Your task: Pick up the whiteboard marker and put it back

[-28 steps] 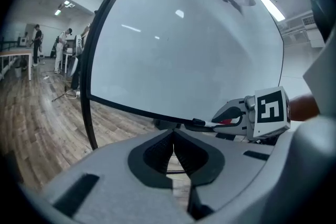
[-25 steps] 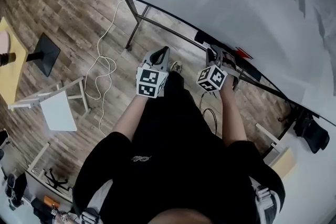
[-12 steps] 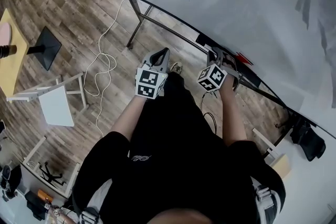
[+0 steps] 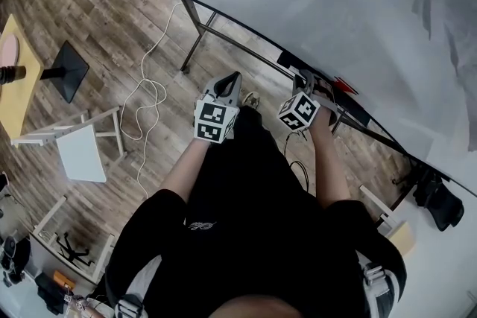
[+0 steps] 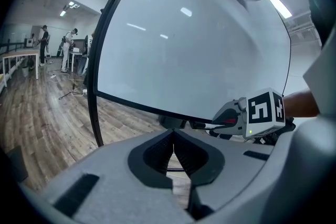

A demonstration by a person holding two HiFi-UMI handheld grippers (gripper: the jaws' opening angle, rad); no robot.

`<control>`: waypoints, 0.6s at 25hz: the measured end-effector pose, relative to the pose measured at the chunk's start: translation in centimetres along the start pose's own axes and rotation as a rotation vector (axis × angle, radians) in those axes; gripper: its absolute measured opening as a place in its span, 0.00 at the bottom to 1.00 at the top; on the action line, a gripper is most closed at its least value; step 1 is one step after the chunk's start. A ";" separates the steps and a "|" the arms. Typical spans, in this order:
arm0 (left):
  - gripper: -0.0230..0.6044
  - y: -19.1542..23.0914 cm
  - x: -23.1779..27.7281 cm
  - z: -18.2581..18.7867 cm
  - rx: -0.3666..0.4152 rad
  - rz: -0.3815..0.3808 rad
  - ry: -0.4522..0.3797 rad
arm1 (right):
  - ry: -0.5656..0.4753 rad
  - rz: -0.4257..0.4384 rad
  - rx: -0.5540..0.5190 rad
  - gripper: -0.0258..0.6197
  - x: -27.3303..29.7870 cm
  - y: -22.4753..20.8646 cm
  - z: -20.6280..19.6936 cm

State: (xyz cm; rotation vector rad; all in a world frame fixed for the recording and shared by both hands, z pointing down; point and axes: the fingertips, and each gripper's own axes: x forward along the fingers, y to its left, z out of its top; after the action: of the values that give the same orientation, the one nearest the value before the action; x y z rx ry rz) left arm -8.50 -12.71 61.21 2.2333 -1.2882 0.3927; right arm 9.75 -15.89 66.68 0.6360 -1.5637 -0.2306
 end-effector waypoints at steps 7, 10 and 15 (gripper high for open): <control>0.05 0.1 -0.1 -0.1 -0.003 0.002 0.003 | 0.007 0.004 0.019 0.13 0.0 0.0 0.0; 0.05 0.1 -0.1 -0.2 -0.003 -0.006 0.008 | 0.021 -0.001 0.040 0.13 -0.1 -0.1 0.0; 0.05 0.1 -0.3 -0.2 0.001 -0.031 0.015 | 0.030 -0.033 0.096 0.23 -0.8 -0.6 0.1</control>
State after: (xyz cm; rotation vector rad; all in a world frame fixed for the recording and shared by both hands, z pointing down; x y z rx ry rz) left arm -8.76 -12.39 61.28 2.2443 -1.2439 0.3980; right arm 9.82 -15.98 65.69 0.7373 -1.5436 -0.1702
